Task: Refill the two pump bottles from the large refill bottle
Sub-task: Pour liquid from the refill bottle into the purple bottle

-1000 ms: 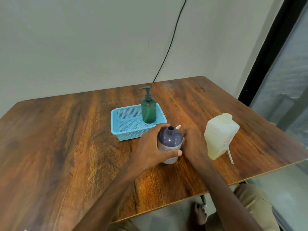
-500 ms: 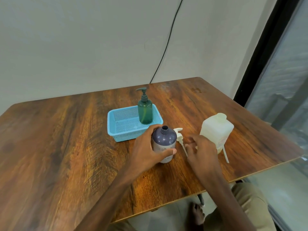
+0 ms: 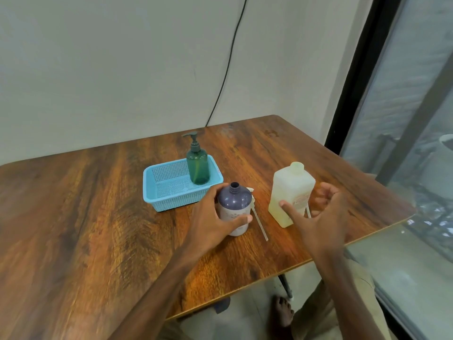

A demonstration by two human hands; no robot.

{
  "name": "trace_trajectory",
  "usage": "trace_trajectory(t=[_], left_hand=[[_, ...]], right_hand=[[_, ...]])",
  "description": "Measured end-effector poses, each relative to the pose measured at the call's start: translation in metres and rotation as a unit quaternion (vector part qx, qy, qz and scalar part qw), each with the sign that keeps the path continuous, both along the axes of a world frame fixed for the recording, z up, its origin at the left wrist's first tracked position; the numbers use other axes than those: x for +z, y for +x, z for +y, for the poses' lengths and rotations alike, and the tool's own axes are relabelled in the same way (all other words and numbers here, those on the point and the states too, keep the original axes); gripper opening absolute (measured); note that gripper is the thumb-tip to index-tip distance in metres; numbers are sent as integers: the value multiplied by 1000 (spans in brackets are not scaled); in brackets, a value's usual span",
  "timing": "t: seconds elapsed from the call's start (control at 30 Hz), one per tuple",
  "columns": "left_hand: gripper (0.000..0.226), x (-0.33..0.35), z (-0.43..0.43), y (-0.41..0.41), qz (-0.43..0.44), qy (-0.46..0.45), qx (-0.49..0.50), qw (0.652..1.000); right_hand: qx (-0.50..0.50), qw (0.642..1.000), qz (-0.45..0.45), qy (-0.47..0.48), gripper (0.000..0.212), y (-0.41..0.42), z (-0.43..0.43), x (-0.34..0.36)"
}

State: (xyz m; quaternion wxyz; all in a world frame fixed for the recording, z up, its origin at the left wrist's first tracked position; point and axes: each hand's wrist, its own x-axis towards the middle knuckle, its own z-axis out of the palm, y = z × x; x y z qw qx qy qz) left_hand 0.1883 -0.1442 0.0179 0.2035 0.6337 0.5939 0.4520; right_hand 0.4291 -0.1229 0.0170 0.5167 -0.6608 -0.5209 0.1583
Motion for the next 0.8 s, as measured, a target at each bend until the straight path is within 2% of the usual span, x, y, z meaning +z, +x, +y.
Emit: trace_trajectory(t=[0.1,0.27,0.4,0.63,0.8], left_hand=[[85,0,1,1,-6,0,0,1000],[93,-4,0,0,-5,-5,1,1000],[93,-6,-1,0,-16,-1,-2,1000],[85,-1,2,-1,-52,27,-15,998],[85,-2,8,-5,-40,33,-33,998]], right_hand=[[31,999,-17,-34,106,-5,11,-12],[32,999,-6,-1,91,-16,18,-29],[50,998,25,16,91,-14,21,-26],[154,985,-59,41,92,-1,20,-3],[197,972,-118,50,92,6,16,13]])
